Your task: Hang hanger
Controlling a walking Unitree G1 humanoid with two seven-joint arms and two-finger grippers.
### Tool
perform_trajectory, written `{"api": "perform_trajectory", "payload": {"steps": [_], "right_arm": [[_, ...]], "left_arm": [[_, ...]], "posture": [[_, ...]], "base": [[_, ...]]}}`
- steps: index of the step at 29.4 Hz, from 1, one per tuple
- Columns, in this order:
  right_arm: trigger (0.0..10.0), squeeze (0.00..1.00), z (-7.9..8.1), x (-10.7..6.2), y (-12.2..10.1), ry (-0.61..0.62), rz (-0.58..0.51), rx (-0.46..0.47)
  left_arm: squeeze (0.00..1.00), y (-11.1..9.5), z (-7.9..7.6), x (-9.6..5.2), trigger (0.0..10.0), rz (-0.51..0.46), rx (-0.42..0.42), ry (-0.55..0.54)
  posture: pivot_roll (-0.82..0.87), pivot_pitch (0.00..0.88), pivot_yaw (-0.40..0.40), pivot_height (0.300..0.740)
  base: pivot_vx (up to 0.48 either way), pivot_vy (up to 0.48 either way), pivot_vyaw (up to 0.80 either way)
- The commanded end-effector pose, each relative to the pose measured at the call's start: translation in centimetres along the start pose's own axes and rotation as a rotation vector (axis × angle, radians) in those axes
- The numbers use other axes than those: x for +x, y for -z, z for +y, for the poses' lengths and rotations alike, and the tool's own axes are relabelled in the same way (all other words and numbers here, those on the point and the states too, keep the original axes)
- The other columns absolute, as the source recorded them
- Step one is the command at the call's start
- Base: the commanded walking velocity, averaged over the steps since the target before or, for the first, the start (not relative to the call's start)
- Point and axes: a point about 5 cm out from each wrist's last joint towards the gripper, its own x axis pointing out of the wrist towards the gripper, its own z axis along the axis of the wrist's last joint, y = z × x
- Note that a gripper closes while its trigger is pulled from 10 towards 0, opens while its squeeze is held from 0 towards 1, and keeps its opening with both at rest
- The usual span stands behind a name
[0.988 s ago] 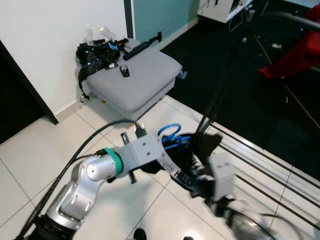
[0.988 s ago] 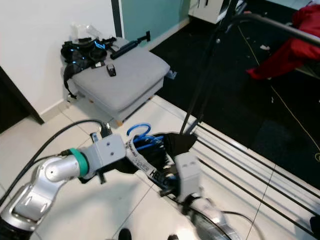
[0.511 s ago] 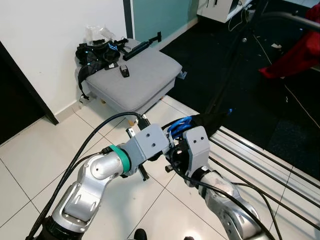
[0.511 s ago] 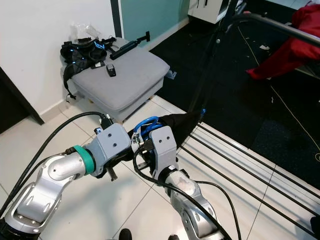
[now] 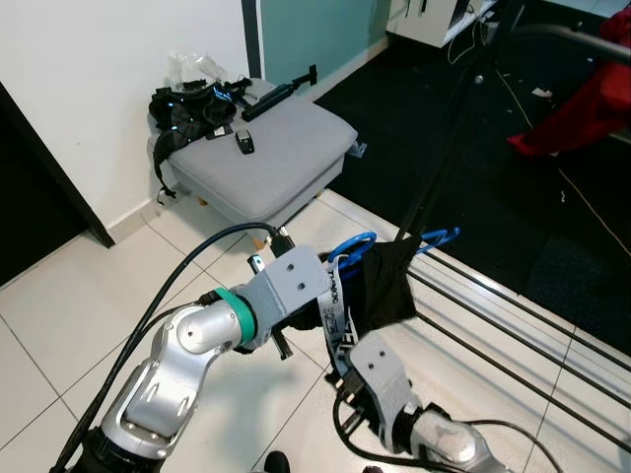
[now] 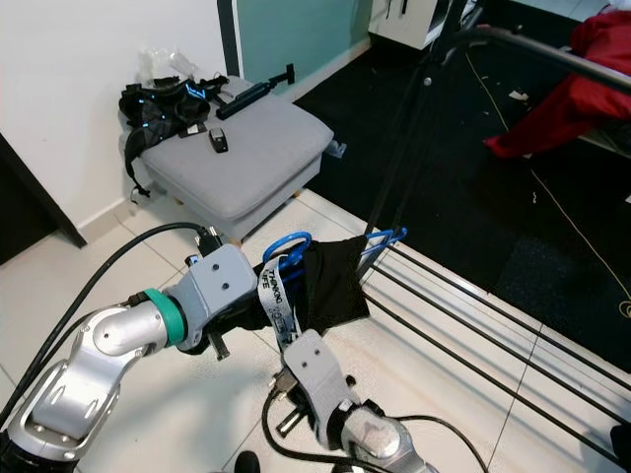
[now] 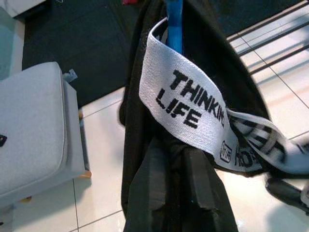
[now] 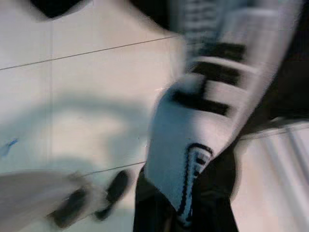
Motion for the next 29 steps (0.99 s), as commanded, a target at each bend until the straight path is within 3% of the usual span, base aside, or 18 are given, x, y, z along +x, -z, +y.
{"api": "perform_trajectory", "payload": {"steps": [1,2,4,5,6,7,8,9,10,14,16,22,25,26,29], "right_arm": [[10.0,0.0,-0.5,-0.2,0.6,0.051,0.014,0.001],[10.0,0.55,-1.6,-0.4,0.1,0.114,-0.022,-0.005],[10.0,0.55,-1.6,-0.4,0.1,0.114,-0.022,-0.005],[10.0,1.0,-2.5,-1.0,-1.0,0.142,-0.1,0.012],[10.0,1.0,-2.8,-1.8,-2.3,0.115,-0.19,0.035],[10.0,1.0,-2.8,-1.8,-2.3,0.115,-0.19,0.035],[10.0,0.3,-1.9,-4.1,-4.6,-0.072,-0.301,0.064],[10.0,0.3,-1.9,-4.1,-4.6,-0.072,-0.301,0.064],[10.0,0.0,-1.3,-5.3,-5.5,-0.177,-0.317,0.045],[10.0,0.0,-0.2,-7.9,-6.8,-0.369,-0.317,0.001],[10.0,0.0,-0.2,-9.6,-7.4,-0.424,-0.297,-0.077],[10.0,0.0,-2.1,-12.0,-7.3,-0.416,-0.167,-0.245],[10.0,0.0,-2.4,-12.4,-6.9,-0.412,-0.129,-0.263],[10.0,1.0,-3.1,-12.3,-6.2,-0.364,-0.085,-0.278],[10.0,1.0,-3.6,-12.2,-5.2,-0.32,-0.032,-0.282]], "left_arm": [[0.0,-0.2,-0.3,0.2,10.0,-0.014,-0.002,0.012],[0.0,-0.2,-0.3,0.2,10.0,-0.015,0.001,0.015],[0.0,-0.2,-0.3,0.2,10.0,-0.015,0.001,0.015],[0.0,-0.2,-0.3,0.3,10.0,-0.014,0.007,0.016],[0.0,-0.2,-0.3,0.3,10.0,-0.011,0.017,0.017],[0.0,-0.2,-0.3,0.3,10.0,-0.011,0.017,0.017],[0.0,0.0,-0.2,0.3,10.0,-0.003,0.049,0.022],[0.0,0.0,-0.2,0.3,10.0,-0.003,0.049,0.022],[0.0,0.2,-0.3,0.3,10.0,0.0,0.07,0.029],[0.0,0.6,-0.4,0.3,10.0,0.008,0.138,0.051],[0.0,1.0,-0.2,0.4,10.0,0.011,0.174,0.065],[0.0,2.0,-0.2,-0.1,10.0,-0.012,0.3,0.171],[0.0,2.2,-0.2,-0.2,10.0,-0.014,0.312,0.183],[0.0,2.2,-0.1,-0.2,10.0,-0.016,0.318,0.184],[0.0,2.2,0.2,-0.1,10.0,-0.024,0.32,0.18]], "posture": [[-0.24,0.272,0.087,0.74],[-0.24,0.271,0.09,0.74],[-0.24,0.271,0.09,0.74],[-0.24,0.269,0.092,0.74],[-0.24,0.268,0.094,0.74],[-0.24,0.268,0.094,0.74],[-0.25,0.267,0.096,0.74],[-0.25,0.267,0.096,0.74],[-0.25,0.267,0.096,0.74],[-0.26,0.267,0.097,0.74],[-0.27,0.268,0.097,0.74],[-0.28,0.267,0.096,0.74],[-0.28,0.267,0.096,0.74],[-0.28,0.267,0.096,0.74],[-0.3,0.264,0.099,0.74]], "base": [[0.0,0.0,0.0],[0.0,0.0,0.0],[0.0,0.0,0.0],[0.0,0.0,0.0],[0.0,0.0,0.0],[0.0,0.0,0.0],[0.0,0.0,0.0],[0.0,0.0,0.0],[0.0,0.0,0.0],[0.0,0.0,0.0],[0.0,0.0,0.0],[0.0,0.0,0.0],[0.0,0.0,0.0],[0.0,0.0,0.0],[0.0,0.0,0.0]]}}
